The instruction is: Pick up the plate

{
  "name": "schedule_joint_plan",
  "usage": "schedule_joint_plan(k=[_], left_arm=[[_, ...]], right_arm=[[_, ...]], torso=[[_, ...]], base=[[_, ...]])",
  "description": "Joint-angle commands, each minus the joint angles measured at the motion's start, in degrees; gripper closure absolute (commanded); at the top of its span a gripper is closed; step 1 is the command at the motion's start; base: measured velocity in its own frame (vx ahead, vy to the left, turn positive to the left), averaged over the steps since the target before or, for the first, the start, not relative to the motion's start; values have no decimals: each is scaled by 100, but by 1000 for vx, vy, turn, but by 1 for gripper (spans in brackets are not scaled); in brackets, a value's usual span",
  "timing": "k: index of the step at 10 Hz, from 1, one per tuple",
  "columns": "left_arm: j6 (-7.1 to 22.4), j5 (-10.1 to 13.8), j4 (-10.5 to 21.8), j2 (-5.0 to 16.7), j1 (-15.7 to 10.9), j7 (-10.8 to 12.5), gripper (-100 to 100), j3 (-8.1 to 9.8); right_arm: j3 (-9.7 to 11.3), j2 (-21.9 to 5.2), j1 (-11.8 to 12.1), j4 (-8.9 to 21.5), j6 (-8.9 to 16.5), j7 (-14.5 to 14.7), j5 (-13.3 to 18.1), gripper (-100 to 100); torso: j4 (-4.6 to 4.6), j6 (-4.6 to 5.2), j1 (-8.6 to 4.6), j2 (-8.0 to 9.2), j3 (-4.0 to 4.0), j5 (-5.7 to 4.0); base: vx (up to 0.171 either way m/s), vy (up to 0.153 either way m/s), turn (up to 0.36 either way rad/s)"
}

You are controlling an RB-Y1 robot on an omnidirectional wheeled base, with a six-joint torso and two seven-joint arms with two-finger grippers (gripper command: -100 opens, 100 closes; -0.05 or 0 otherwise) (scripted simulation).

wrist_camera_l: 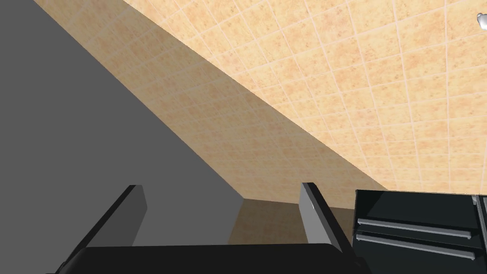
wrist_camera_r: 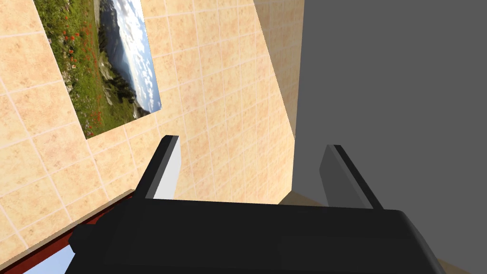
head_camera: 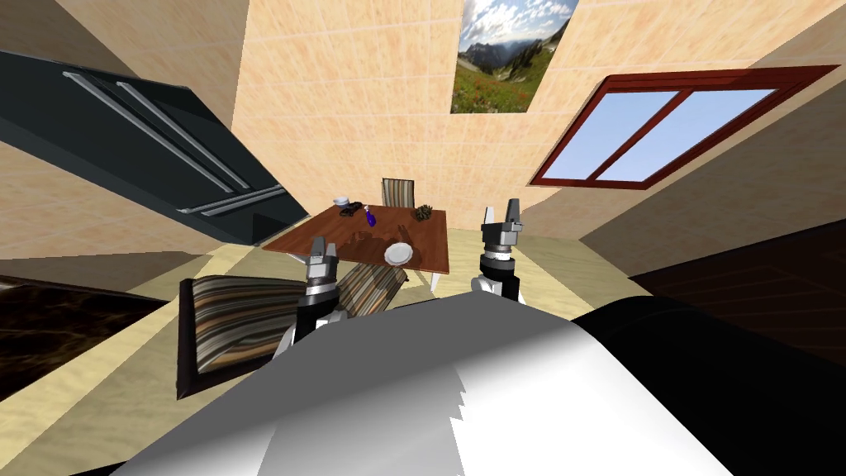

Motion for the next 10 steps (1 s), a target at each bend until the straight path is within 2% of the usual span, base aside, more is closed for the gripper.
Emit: schedule_joint_plan(k=[1,3,10], left_arm=[[43,-6,160,0,-52,-6,-100,-8],[93,45,580,80,-163,64,-100,75],[171,119,1522,155,-358,166,-100,190]], right_arm=[[0,0,0,0,0,0,0,0],[0,0,0,0,0,0,0,0],[0,0,0,0,0,0,0,0]], torso=[[0,0,0,0,0,0],[0,0,2,1,0,0],[1,-1,2,3,1,0]], base=[[13,-15,-24],[18,-20,-77],[15,-17,-41]])
